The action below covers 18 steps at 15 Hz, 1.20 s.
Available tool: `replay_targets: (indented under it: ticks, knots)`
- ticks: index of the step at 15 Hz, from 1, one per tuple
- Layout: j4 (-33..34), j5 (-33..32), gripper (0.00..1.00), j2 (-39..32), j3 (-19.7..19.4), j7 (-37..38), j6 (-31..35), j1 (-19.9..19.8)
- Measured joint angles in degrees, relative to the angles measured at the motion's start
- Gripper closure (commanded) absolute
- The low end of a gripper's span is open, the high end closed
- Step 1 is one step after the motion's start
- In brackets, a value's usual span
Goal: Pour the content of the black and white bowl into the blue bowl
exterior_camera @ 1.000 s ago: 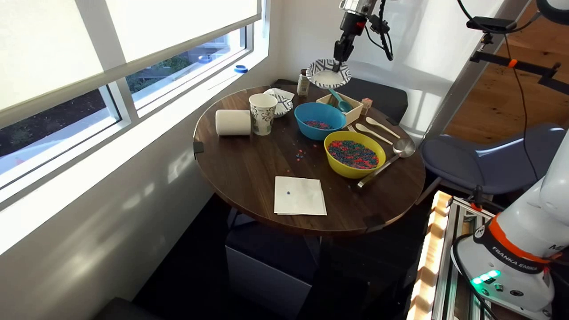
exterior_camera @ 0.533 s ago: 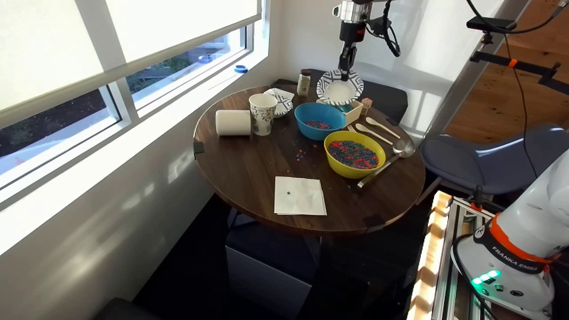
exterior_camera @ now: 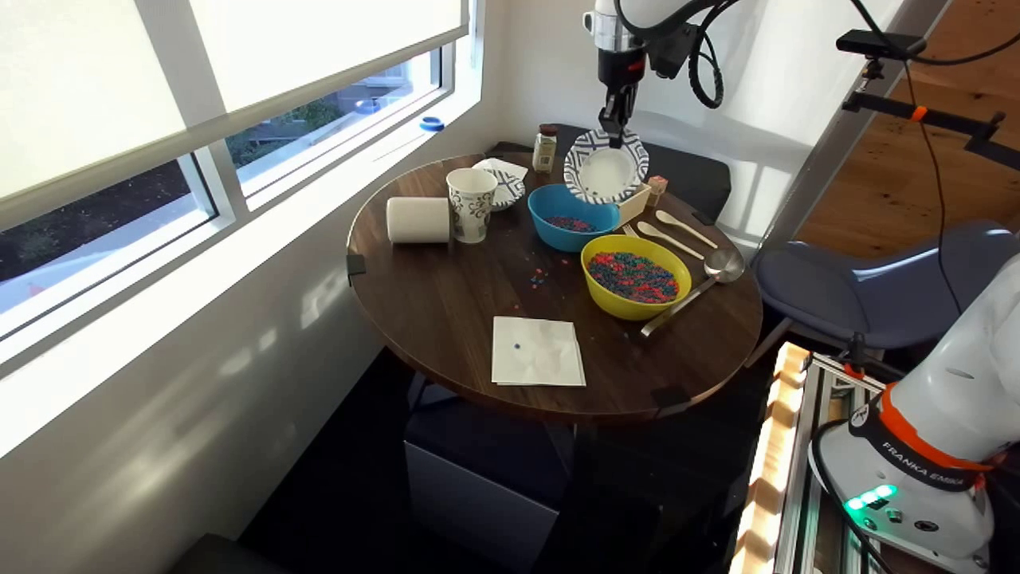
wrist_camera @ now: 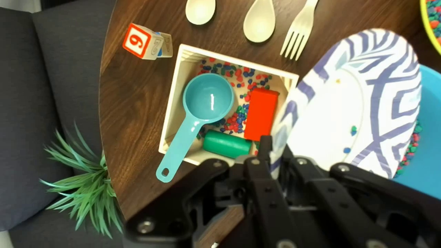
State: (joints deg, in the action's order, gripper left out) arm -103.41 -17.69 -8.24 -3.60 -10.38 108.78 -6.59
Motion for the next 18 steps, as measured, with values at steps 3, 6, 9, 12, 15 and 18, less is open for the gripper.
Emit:
replay_targets:
  ticks: [3, 6, 9, 12, 15, 18]
  knots:
    - [-1.04, -4.86, 0.99, 0.23, 0.22, 9.49, 0.24, 2.69]
    - [-1.69, -10.25, 0.99, 0.22, 0.35, 18.37, 0.25, 4.91]
    - [-2.01, -16.62, 0.99, 0.17, 0.54, 25.18, 0.18, 6.68]
    - [-2.43, -23.69, 0.99, 0.06, 1.02, 30.15, -1.27, 8.37]
    - [-3.66, -31.13, 0.99, -0.03, 2.17, 33.68, -3.93, 10.11]
    - [-5.20, -36.71, 0.99, -0.12, 3.67, 37.08, -7.46, 11.69]
